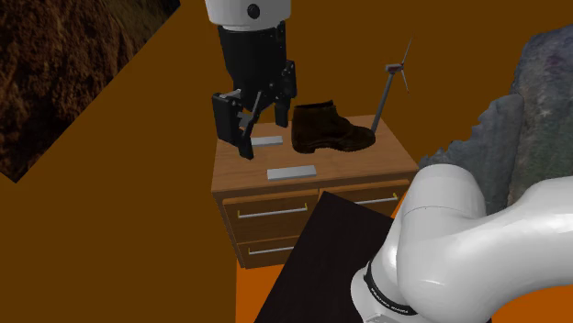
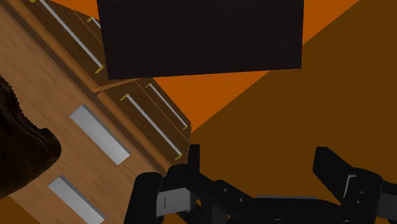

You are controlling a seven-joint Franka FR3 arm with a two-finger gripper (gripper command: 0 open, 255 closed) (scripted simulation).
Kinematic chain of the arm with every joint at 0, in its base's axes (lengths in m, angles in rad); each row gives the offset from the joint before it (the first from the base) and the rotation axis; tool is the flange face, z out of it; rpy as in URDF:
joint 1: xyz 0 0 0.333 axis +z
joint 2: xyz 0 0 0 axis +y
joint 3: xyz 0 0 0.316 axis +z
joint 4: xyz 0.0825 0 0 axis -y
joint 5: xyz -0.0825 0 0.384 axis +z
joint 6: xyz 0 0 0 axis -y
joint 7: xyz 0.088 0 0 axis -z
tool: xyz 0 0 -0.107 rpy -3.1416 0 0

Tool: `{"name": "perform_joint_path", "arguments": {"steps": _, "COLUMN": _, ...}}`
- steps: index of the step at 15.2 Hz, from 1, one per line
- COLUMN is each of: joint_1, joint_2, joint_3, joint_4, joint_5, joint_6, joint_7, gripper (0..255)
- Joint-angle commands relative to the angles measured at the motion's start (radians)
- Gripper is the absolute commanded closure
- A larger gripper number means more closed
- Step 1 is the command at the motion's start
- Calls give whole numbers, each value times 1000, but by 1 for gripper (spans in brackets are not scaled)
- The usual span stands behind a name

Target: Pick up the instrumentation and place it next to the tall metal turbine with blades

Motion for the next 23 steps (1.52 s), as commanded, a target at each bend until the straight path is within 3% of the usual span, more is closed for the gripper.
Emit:
{"name": "perform_joint_path", "arguments": {"steps": 1, "joint_1": 0, "joint_2": 0, "joint_3": 0, "joint_4": 0, "joint_5": 0, "joint_6": 0, "joint_7": 0, "gripper": 0}}
{"name": "perform_joint_path", "arguments": {"steps": 12, "joint_1": -45, "joint_2": 27, "joint_3": -194, "joint_4": -263, "joint_5": -147, "joint_6": 301, "joint_7": -282, "gripper": 0}}
{"name": "perform_joint_path", "arguments": {"steps": 23, "joint_1": -83, "joint_2": 314, "joint_3": -420, "joint_4": -341, "joint_5": -262, "joint_6": 687, "joint_7": -569, "gripper": 0}}
